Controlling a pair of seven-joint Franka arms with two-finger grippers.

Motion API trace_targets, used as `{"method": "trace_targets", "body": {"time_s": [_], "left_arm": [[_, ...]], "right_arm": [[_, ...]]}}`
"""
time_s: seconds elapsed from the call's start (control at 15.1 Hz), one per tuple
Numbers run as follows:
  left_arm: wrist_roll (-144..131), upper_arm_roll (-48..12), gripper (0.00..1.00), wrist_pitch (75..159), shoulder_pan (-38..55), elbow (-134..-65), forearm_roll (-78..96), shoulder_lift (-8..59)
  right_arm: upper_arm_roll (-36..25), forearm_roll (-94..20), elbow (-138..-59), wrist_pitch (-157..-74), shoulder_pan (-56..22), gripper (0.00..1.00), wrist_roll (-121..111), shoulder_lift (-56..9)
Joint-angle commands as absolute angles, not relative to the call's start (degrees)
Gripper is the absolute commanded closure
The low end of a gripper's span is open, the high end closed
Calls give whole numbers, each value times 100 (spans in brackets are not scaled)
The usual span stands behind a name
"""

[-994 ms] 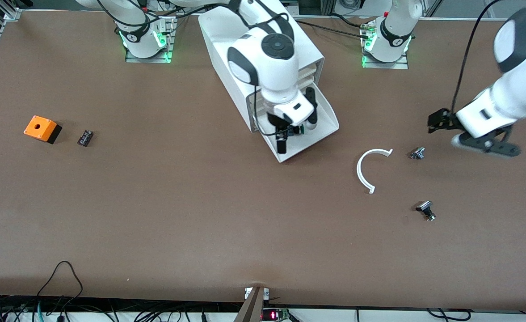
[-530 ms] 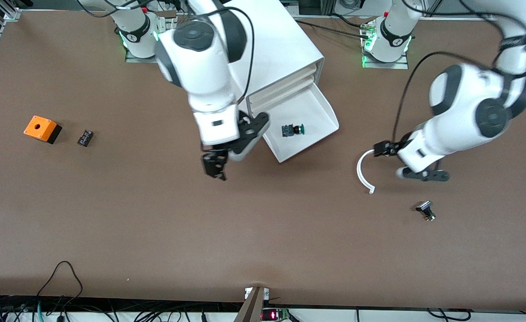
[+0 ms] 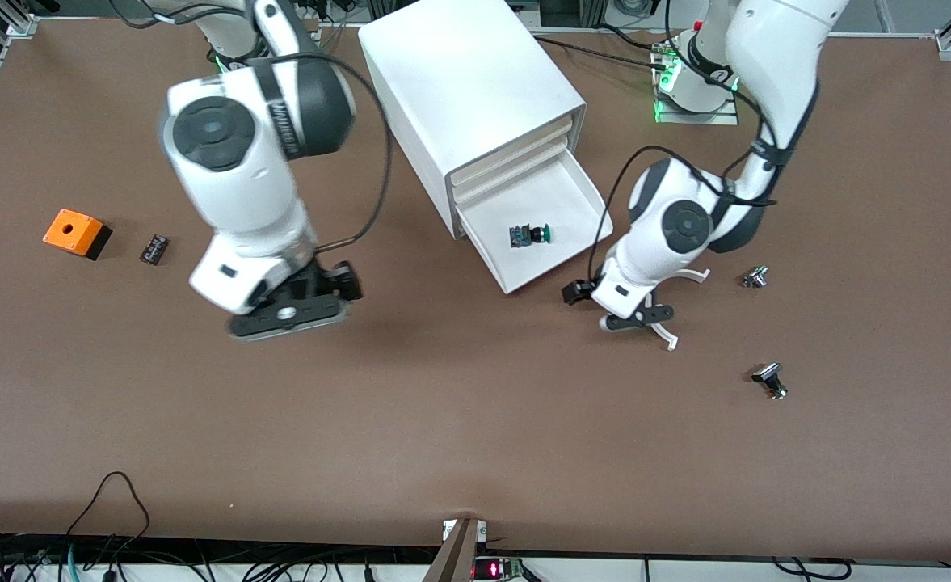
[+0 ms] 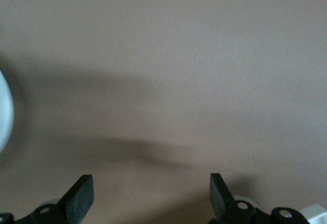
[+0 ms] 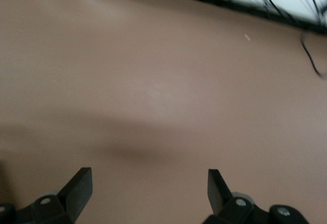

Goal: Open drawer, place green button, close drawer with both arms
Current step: 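Push the drawer shut with the left gripper while the right gripper withdraws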

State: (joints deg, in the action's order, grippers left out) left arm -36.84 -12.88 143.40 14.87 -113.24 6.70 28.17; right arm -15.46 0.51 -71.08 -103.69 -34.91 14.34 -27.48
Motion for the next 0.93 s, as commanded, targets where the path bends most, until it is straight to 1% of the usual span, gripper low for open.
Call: {"method": "trace_targets", "body": {"time_s": [0.0,0.13,0.27,0.33,0.46,0.6,0.73,0.86], "left_arm": [[-4217,-1239,0,14537,1722,-11820,756,2593],[-4595,-1265,0,14520,1950,-12084,765,2392],[-4745,-1274,0,14476,2205,-12277,782,2277],[-4807,-1370,0,14467,2302,-12409,956,2224],[-4825,-1625,0,14484,2329,-12646,1579,2084],[-4773,-1818,0,14458,2338,-12770,1810,1995],[-4711,-1907,0,14432,2338,-12788,1811,1986],[-4711,-2055,0,14222,2338,-12788,1828,1890]], "right_arm": [[-1450,-122,-7365,-9548,-2946,0,1889,-2225],[-1485,-219,-7487,-9221,-2368,0,1933,-1979],[-1485,-447,-7768,-9429,-1621,0,1820,-1794],[-1477,-535,-7961,-9631,-1426,0,1750,-1697],[-1468,-536,-8444,-9991,-1336,0,1731,-1408],[-1424,-562,-9172,-10308,-1100,0,1802,-917],[-1415,-475,-9316,-10266,-827,0,1252,-791],[-1415,-422,-9334,-10257,-695,0,-362,-747]]}}
